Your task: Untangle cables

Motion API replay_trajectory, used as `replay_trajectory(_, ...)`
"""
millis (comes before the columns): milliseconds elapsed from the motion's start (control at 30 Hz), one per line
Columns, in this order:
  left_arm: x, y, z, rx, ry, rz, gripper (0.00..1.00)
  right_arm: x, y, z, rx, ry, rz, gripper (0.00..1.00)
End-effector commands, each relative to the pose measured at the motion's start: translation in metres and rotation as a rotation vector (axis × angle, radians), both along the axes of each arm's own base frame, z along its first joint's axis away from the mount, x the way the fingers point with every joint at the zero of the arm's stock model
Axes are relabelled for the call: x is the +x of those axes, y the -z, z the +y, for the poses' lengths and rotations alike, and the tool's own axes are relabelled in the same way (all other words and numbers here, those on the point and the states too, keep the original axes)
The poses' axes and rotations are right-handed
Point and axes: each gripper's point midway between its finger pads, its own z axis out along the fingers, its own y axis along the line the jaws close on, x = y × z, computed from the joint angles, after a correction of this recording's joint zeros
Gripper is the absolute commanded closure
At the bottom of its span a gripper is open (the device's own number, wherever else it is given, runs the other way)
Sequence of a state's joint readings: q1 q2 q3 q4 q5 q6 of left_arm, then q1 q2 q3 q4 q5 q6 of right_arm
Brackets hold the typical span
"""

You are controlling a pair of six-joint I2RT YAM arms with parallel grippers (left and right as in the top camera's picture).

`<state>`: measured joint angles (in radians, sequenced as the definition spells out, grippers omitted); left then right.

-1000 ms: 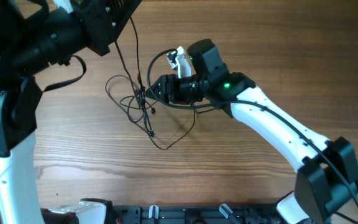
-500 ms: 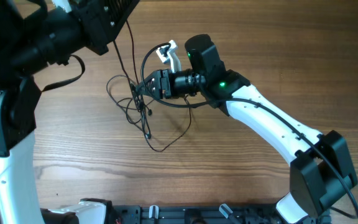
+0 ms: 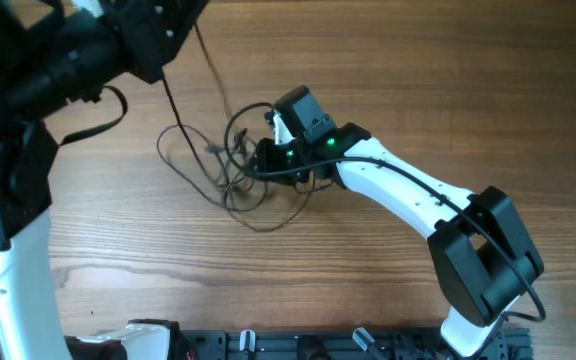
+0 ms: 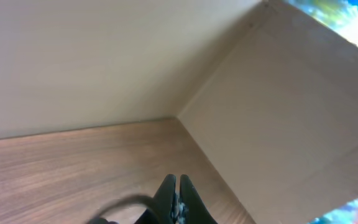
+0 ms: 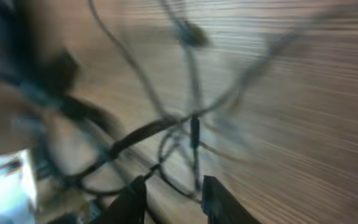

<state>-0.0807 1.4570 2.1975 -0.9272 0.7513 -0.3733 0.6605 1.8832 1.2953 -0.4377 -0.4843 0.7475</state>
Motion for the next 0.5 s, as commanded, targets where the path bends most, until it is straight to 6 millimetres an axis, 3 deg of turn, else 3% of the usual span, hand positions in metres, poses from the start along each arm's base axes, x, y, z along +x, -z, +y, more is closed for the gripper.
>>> replay_trajectory(0, -0.001, -0.018, 0.028, -0.038, -0.083, -0.031, 0.96, 0.023, 0.02, -0.034, -0.149, 0.125, -0.021, 0.7)
replay_trajectory(133, -0.002, -0.035, 0.058, -0.08, -0.175, -0.067, 0.96, 0.04, 0.024, -0.063, -0.178, 0.186, -0.008, 0.69)
replay_trajectory(333, -0.021, -0.062, 0.073, -0.106, -0.182, -0.162, 0.96, 0.06, 0.03, -0.106, -0.208, 0.248, 0.014, 0.69)
replay_trajectory(400, -0.033, -0.077, 0.065, -0.09, -0.119, -0.244, 0.96, 0.067, 0.025, -0.108, -0.161, 0.168, -0.035, 0.64)
replay_trajectory(467, -0.06, -0.096, 0.044, -0.043, 0.054, -0.386, 0.96, 0.066, 0.008, -0.088, -0.029, -0.021, -0.133, 0.57)
